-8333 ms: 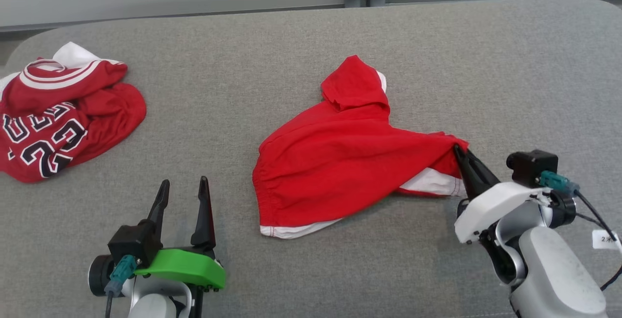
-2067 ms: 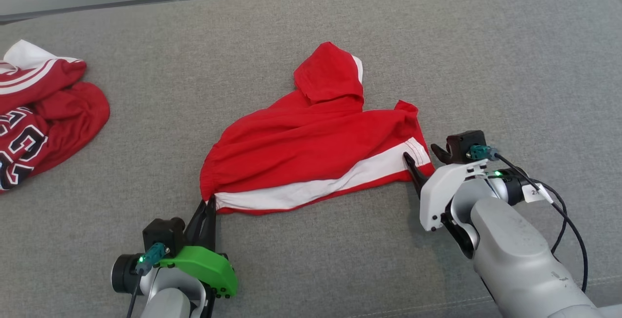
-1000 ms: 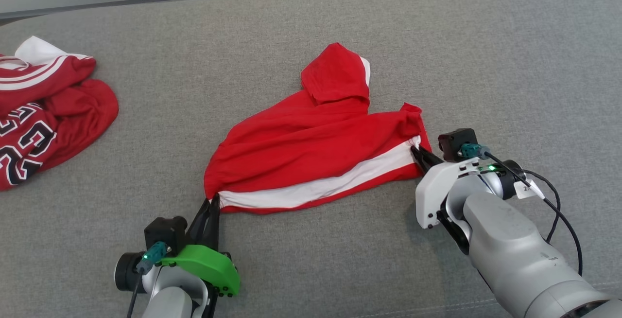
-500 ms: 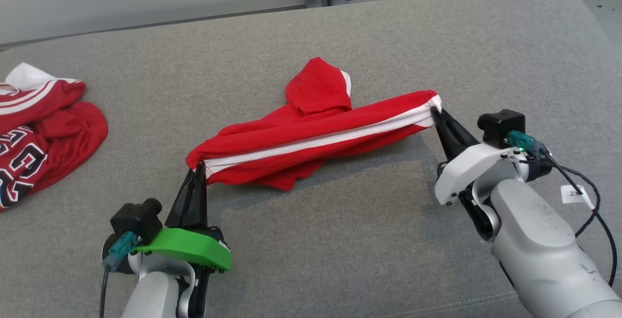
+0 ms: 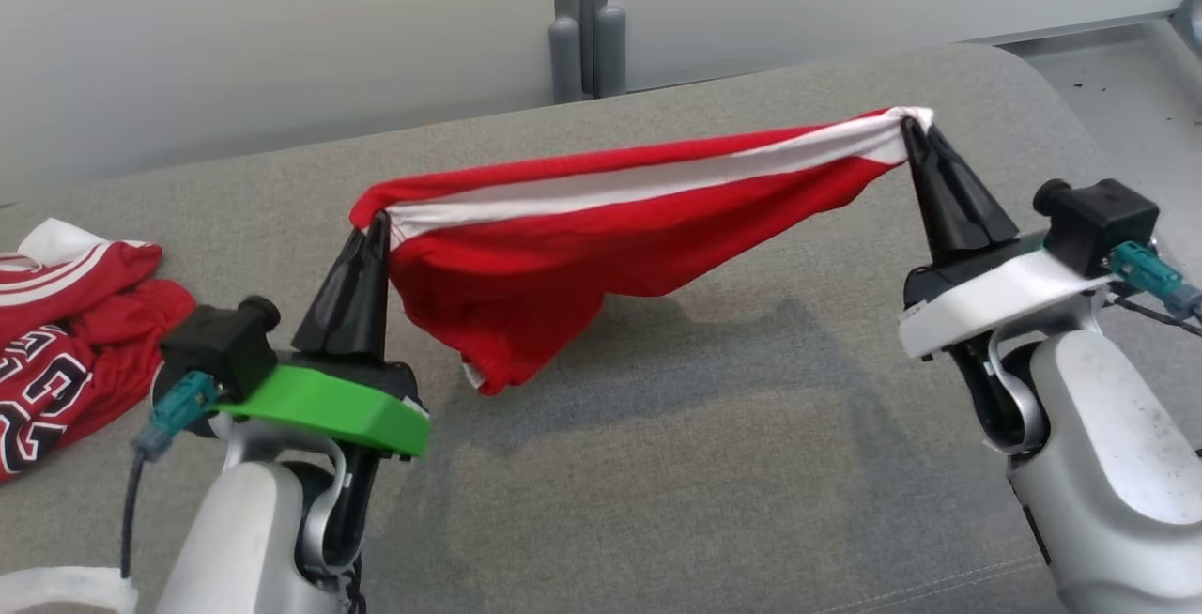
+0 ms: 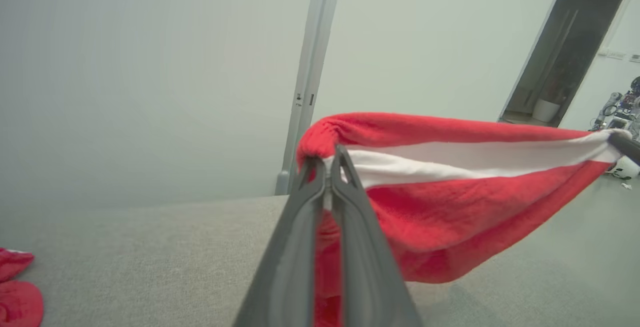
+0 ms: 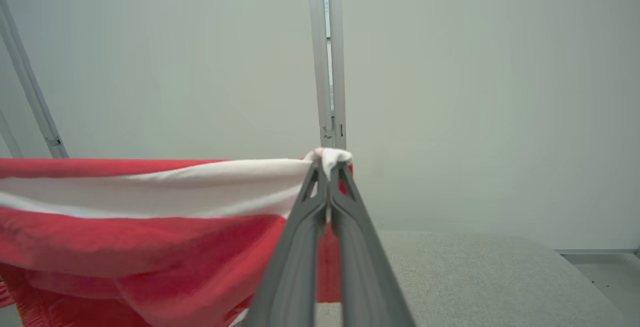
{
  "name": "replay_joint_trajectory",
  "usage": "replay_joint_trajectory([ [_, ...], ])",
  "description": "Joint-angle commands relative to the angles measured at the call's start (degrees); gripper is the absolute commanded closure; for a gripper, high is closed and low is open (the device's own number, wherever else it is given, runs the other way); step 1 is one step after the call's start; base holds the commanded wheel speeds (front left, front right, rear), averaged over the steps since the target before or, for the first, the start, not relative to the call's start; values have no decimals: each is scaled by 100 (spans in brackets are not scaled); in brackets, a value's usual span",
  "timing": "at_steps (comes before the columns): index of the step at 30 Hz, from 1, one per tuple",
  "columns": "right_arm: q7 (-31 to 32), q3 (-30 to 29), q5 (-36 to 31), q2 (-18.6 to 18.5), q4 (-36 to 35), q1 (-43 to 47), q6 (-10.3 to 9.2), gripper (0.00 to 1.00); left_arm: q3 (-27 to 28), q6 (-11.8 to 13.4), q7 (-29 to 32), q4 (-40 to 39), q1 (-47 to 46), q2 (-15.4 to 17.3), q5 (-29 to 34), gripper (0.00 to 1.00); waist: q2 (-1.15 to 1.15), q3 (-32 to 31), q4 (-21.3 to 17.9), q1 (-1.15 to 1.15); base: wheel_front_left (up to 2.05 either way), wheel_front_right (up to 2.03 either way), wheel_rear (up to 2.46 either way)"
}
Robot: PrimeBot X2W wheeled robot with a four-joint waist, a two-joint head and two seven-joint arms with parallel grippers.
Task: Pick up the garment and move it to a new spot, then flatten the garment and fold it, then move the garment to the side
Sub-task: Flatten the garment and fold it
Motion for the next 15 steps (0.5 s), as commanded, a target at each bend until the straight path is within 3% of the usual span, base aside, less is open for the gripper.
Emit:
replay_joint_trajectory([
  [1,75,-121,-66,-39,-291,135,-2,100,5,-36,133,-238,-151,114,-17,100,0,-177,-164,0,0,0,0],
  [8,627,-551,-327,12,-1721,332,-1,100,80,-42,1048,-1352,-763,502,-233,100,0,-240,-242,0,0,0,0],
  [15,1043,-737,-399,91,-2362,190,-1,100,20,-78,1748,-1478,-1542,750,-384,100,0,-144,-254,0,0,0,0],
])
